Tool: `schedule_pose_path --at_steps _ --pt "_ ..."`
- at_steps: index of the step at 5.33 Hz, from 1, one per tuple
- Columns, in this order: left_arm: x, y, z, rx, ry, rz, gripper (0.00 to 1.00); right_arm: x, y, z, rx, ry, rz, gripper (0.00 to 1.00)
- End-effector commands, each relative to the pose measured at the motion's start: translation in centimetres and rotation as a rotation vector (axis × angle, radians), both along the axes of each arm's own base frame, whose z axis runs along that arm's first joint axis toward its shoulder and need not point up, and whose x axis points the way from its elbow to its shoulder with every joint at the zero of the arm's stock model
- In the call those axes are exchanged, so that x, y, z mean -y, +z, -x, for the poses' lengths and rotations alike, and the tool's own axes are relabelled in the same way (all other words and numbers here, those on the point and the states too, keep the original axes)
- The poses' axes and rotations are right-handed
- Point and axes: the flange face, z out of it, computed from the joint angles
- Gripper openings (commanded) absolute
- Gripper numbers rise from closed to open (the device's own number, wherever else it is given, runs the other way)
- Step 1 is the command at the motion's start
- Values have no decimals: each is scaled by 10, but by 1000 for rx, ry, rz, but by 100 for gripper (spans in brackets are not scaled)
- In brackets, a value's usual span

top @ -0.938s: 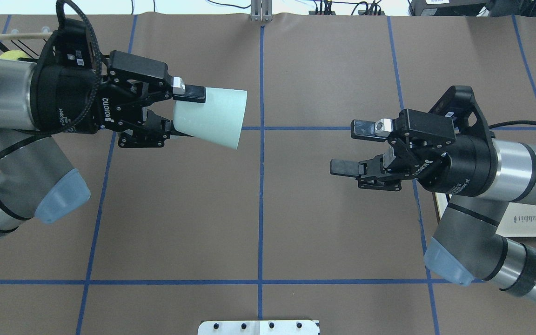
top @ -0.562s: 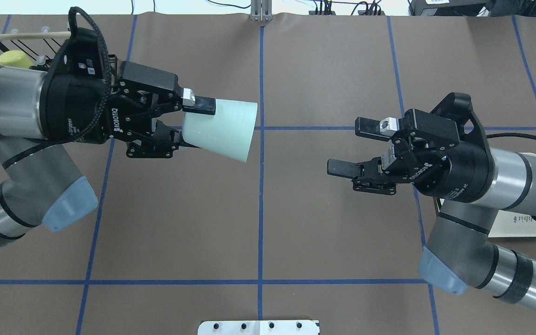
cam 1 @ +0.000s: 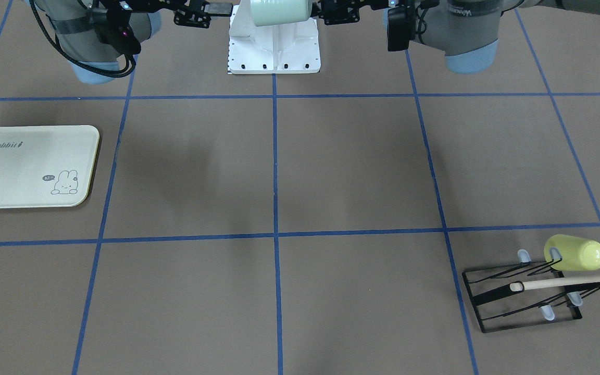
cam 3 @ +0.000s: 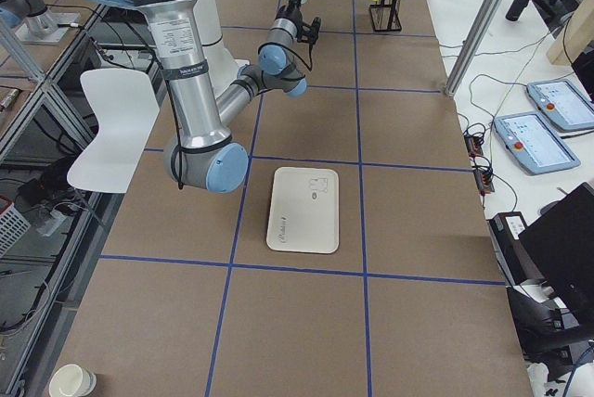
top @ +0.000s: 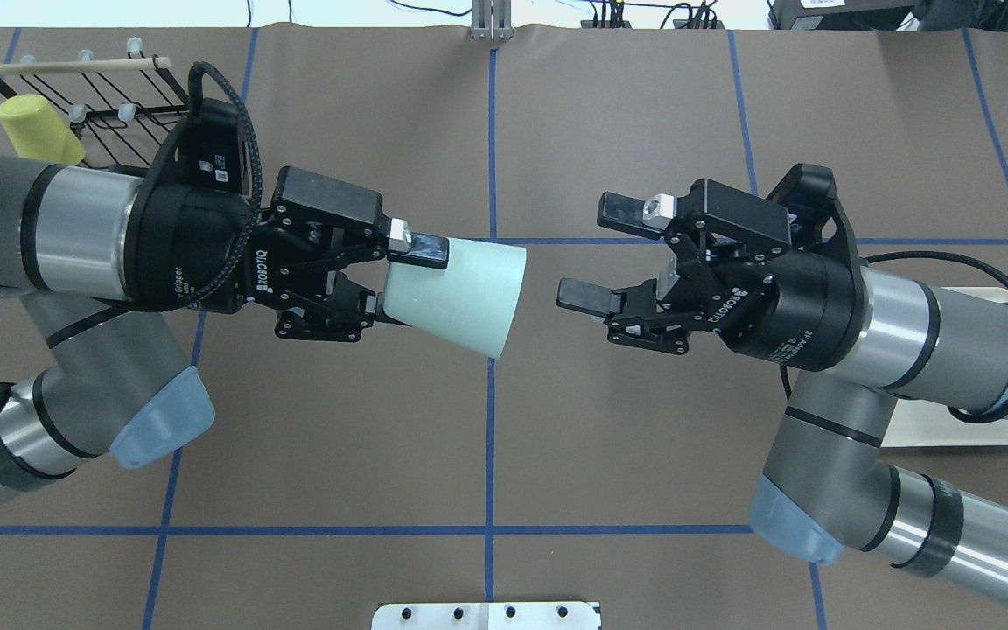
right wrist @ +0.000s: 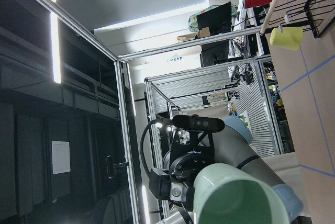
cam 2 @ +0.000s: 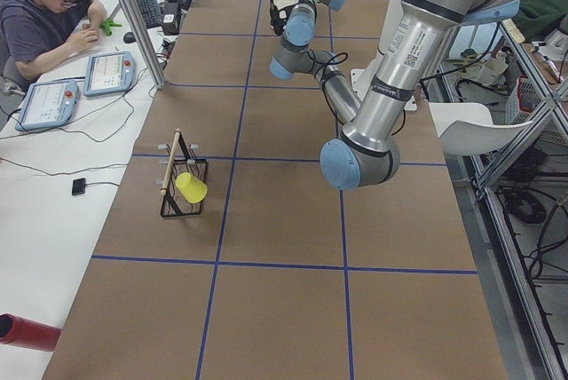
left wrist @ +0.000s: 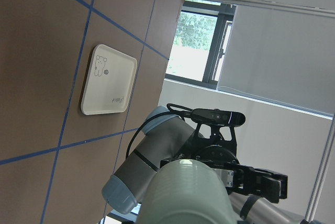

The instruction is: Left arm grabs green cup and hands to right arm on tray

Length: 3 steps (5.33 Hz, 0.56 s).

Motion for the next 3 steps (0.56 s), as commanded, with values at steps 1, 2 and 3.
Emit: schedule_pose_path --at_steps 1,2,3 --pt "-1 0 -2 1 3 0 0 0 -21 11 6 5 22 99" --pt "-2 0 -4 2 6 -1 0 0 -24 14 0 2 27 99" --pt "-2 -2 -6 0 7 -3 0 -3 -24 17 -1 -6 26 99"
